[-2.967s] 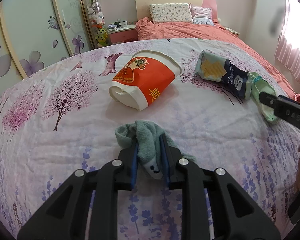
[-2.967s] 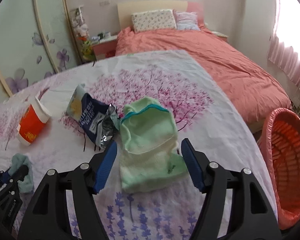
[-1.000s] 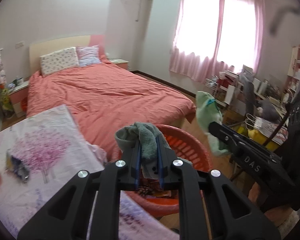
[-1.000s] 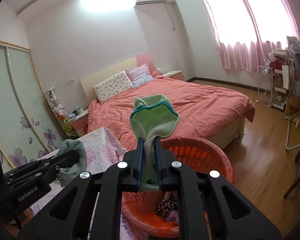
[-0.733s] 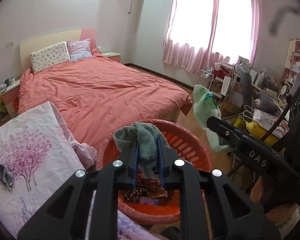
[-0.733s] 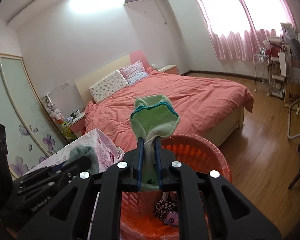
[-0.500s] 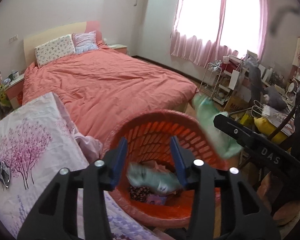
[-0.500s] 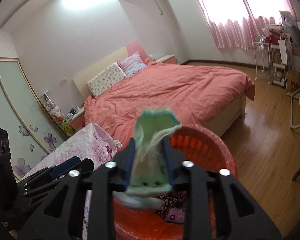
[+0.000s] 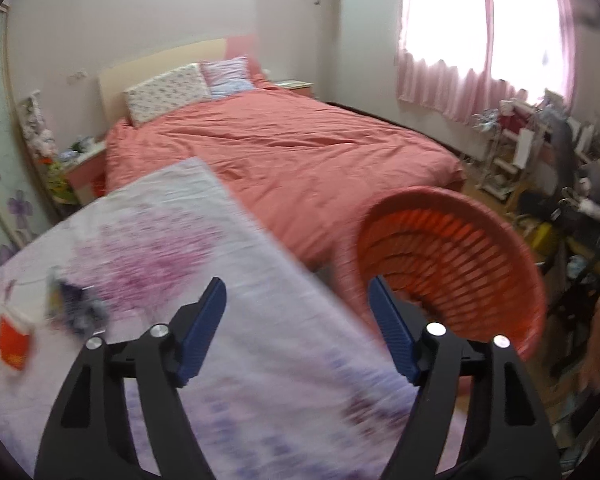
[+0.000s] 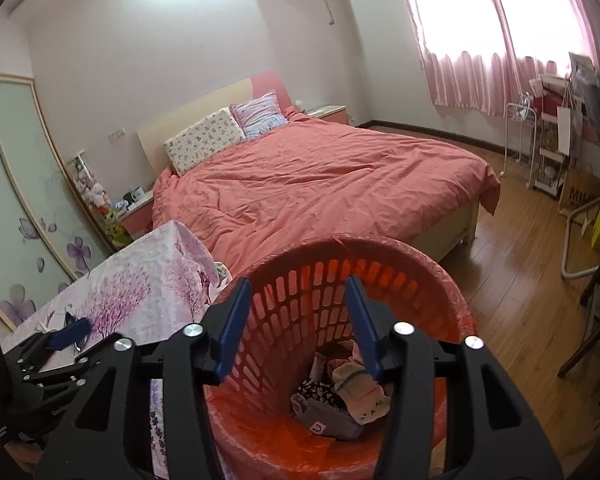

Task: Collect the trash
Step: 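Move both tools back over the items on the bed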

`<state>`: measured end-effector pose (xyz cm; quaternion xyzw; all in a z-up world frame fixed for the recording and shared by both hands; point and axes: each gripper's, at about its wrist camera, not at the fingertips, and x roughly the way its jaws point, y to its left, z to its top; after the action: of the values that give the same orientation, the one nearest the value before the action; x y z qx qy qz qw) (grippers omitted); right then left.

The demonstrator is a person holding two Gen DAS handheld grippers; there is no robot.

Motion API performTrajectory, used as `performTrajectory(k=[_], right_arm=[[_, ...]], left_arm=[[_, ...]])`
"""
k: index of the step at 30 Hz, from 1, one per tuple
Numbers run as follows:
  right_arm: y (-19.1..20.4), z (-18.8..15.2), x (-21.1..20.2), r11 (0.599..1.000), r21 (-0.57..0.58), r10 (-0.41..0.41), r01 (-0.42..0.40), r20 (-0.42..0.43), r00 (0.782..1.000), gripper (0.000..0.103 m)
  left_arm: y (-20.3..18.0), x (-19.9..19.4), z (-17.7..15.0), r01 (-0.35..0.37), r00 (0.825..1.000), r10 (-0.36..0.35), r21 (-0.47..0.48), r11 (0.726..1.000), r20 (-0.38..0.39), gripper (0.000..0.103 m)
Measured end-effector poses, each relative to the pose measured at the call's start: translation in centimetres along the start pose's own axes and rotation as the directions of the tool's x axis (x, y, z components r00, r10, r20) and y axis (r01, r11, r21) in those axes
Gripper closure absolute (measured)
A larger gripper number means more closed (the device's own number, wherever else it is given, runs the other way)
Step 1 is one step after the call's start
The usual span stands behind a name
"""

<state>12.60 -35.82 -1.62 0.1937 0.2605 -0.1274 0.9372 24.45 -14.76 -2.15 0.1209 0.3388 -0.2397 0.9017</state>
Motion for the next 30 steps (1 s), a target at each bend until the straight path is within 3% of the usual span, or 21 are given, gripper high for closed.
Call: performTrajectory(k=[5, 7, 9, 15, 19, 23, 27, 30], right_arm=[[2.9, -0.6, 0.3, 0.998, -0.065, -0.008, 0.006, -0.02, 1.0, 0.041], [4.0, -1.0, 0.5, 0.997, -0.083, -0.003, 0.0, -0.031, 1.0, 0.033], [5.5, -1.4, 0.8, 0.994, -0.107, 0.008, -0.012, -0.042, 0.999, 0.032], [10.3, -3.1, 1.5, 0.978, -0.196, 0.057, -0.073, -0.086, 0.995, 0.023], [13.1, -4.0, 2.2, 0.966, -0.239, 0.074, -0.098, -0.109, 0.991, 0.018], [15.8, -4.9, 3.2, 0.959, -0.259, 0.077, -0.112, -0.142, 0.987, 0.018], [17.7, -5.5, 4.5, 0.958, -0.249, 0.096, -0.143, -0.189, 0.977, 0.018], [19.1, -6.2, 5.3, 0.956, -0.245, 0.111, -0.164, -0.218, 0.97, 0.018]], left_arm=[[5.7, -2.0, -2.3, -0.112, 0.994, 0.111, -0.033, 0.993, -0.017, 0.021], [8.7, -2.8, -3.4, -0.172, 0.985, 0.171, -0.062, 0.983, -0.028, 0.018], [11.4, -3.5, -4.2, -0.225, 0.974, 0.222, -0.091, 0.97, -0.039, 0.015], [19.9, -5.8, -6.4, -0.397, 0.918, 0.39, -0.179, 0.9, -0.074, 0.007], [25.2, -6.3, -6.9, -0.465, 0.885, 0.451, -0.246, 0.851, -0.113, 0.004], [28.8, -5.4, -6.9, -0.451, 0.892, 0.428, -0.3, 0.84, -0.143, 0.004], [30.4, -3.7, -6.5, -0.396, 0.918, 0.367, -0.323, 0.86, -0.148, 0.004], [30.5, -2.0, -6.1, -0.389, 0.92, 0.356, -0.28, 0.878, -0.161, 0.004]])
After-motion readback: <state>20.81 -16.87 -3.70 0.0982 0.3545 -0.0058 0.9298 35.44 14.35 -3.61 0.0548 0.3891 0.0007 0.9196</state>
